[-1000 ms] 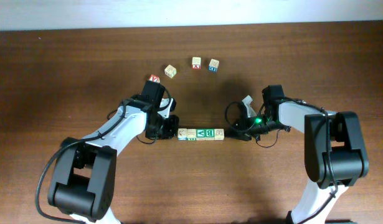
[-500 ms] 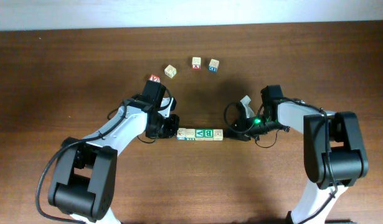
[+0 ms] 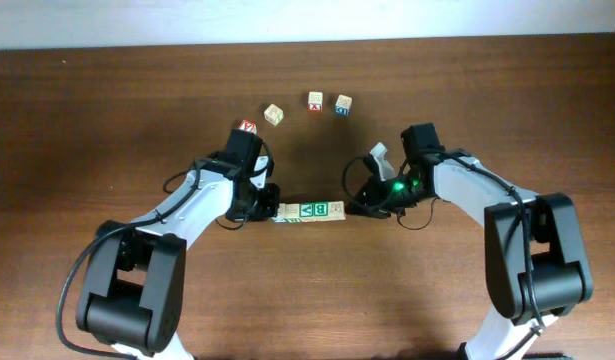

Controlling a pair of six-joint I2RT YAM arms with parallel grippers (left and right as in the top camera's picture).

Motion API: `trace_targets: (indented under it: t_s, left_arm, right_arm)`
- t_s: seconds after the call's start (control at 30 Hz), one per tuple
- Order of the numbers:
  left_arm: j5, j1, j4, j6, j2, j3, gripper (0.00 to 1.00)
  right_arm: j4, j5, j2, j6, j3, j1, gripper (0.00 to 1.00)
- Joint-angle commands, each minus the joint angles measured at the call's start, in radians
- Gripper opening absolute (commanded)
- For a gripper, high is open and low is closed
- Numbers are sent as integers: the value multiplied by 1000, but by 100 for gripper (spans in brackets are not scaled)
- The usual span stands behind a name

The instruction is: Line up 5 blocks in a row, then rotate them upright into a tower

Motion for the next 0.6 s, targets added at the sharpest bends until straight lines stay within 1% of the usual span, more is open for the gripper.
trace_targets:
  t_s: [0.0, 0.1, 0.27, 0.37, 0.57]
  left_arm:
    - [124, -26, 13, -6, -24, -3, 0]
    - [124, -26, 13, -6, -24, -3, 0]
    - [123, -26, 13, -6, -24, -3, 0]
    - [124, -26, 13, -6, -24, -3, 0]
    - [128, -15, 15, -19, -24, -3, 0]
  right_arm:
    - [-6, -52, -38, 1, 55, 78, 4]
    - [-33, -52, -50, 1, 73, 87, 4]
    - [-55, -3, -51, 27, 126, 159, 4]
    - [-56, 5, -51, 38, 145, 184, 4]
    - [-52, 83, -51, 91, 175, 239, 4]
